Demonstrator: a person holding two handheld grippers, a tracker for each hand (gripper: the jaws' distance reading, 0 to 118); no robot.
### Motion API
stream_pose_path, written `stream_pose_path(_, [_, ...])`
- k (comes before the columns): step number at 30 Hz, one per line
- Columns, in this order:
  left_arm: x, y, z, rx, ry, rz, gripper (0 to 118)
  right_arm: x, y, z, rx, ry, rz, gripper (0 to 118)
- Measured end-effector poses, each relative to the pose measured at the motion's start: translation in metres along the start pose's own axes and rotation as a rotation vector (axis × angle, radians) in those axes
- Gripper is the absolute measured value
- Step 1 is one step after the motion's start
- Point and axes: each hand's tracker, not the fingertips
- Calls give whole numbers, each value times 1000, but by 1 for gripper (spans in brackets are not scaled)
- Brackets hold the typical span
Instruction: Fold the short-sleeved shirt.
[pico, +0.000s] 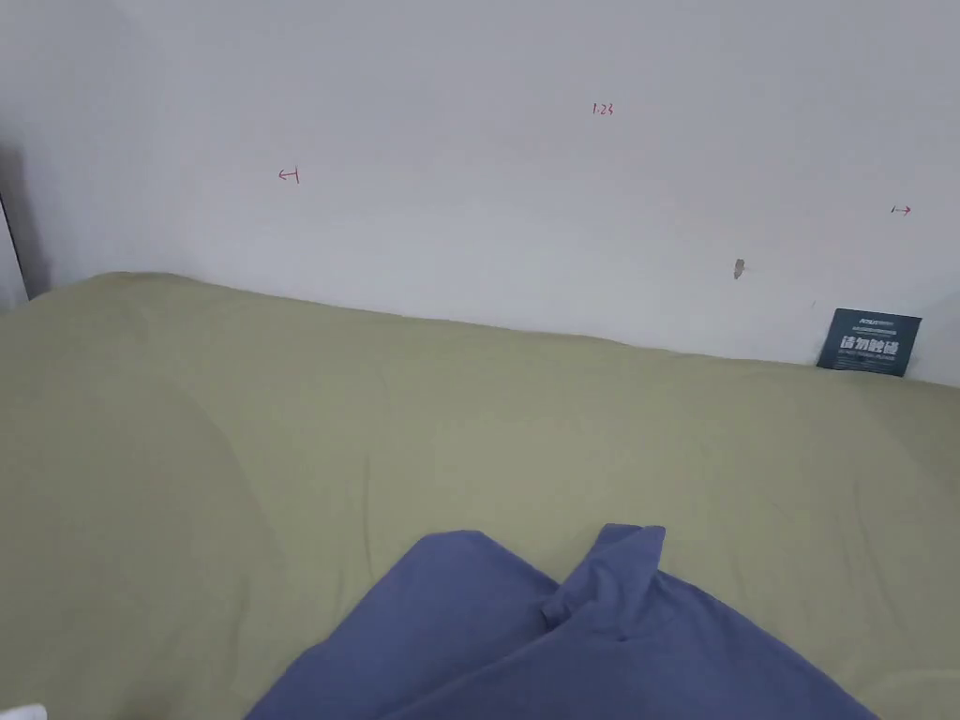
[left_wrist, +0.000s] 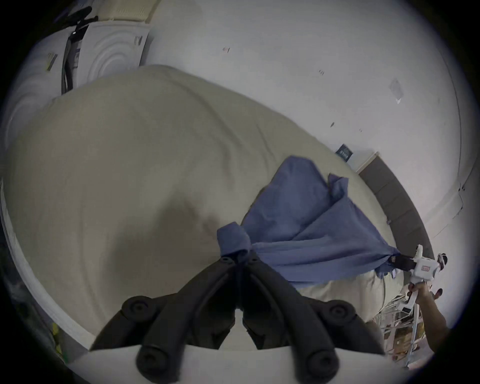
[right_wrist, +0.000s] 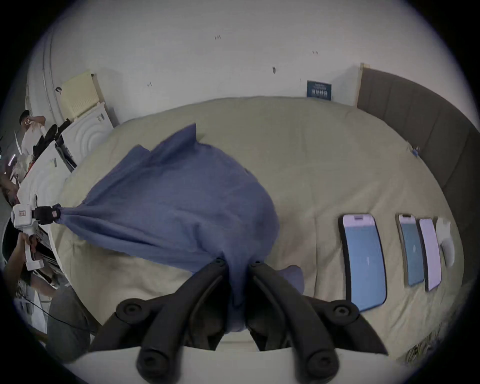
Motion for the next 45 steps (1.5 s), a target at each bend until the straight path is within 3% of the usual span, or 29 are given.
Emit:
stream_pose_path(4, [-2, -24, -8, 11, 24, 22, 17, -6, -14, -2, -6, 5, -15, 15])
stream_pose_path(5, [4, -28, -5, 40, 76, 19, 45, -10, -15, 0, -2, -3, -13, 33])
stream_pose_path(6, [9, -28, 0, 51, 66, 13, 87, -4, -17, 2, 29, -43, -1, 70])
stream_pose_path(7, [14, -27, 7, 108, 55, -6, 101, -8, -17, 10, 68, -42, 6, 92])
stream_pose_path(8, [23, -26, 22, 191, 41, -34, 101, -13, -18, 22, 155, -31, 9, 98])
stream_pose_path(13, [75, -20, 82, 656, 159, -264, 98, -56, -22, 81, 554, -133, 50, 93])
stream_pose_path(14, [85, -20, 90, 707, 172, -299, 97, -67, -24, 88, 594, -147, 49, 85])
stream_pose_path(15, [94, -23, 96, 756, 179, -338, 89, -76, -26, 97, 647, -160, 49, 58])
stream_pose_path(16, [102, -25, 101, 791, 172, -378, 67, -83, -28, 104, 690, -175, 57, 24])
stream_pose_path(17, [112, -29, 104, 814, 189, -416, 27, -91, -30, 110, 726, -194, 62, 0])
stream_pose_path(18, [119, -31, 105, 828, 221, -431, 0, -100, -31, 114, 776, -239, 77, 0])
stream_pose_path(19, [123, -38, 109, 843, 278, -423, 0, -104, -35, 120, 796, -215, 56, 0])
stream_pose_path(20, [122, -42, 112, 843, 210, -416, 0, -106, -39, 126, 823, -165, 48, 0])
stream_pose_path(22, [117, -44, 115, 790, 119, -367, 0, -113, -46, 131, 837, -193, 47, 0])
stream_pose_path(26, [95, -47, 108, 711, 165, -310, 4, -112, -52, 136, 822, -168, 29, 0])
stream_pose_path(27, [85, -45, 105, 661, 166, -280, 27, -112, -53, 138, 817, -165, 31, 0])
stream_pose_path(29, [64, -36, 93, 517, 97, -233, 86, -113, -55, 141, 808, -159, 45, 0])
stream_pose_path(30, [52, -28, 85, 426, 80, -202, 107, -112, -56, 140, 802, -160, 51, 0])
stream_pose_path(36, [19, 9, 15, -26, 233, -100, 107, -122, -55, 138, 754, -131, 83, 0])
stream_pose_path(41, [16, 13, -30, -178, 294, -80, 103, -127, -55, 128, 692, -99, 122, 0])
stream_pose_path(43, [17, 12, -38, -212, 271, -55, 71, -122, -54, 120, 654, -86, 131, 0])
stream_pose_path(44, [25, 10, -37, -168, 378, -93, 61, -122, -52, 117, 642, -83, 134, 0])
stream_pose_path(45, [26, 6, -28, -115, 332, -132, 37, -123, -48, 112, 616, -80, 143, 0])
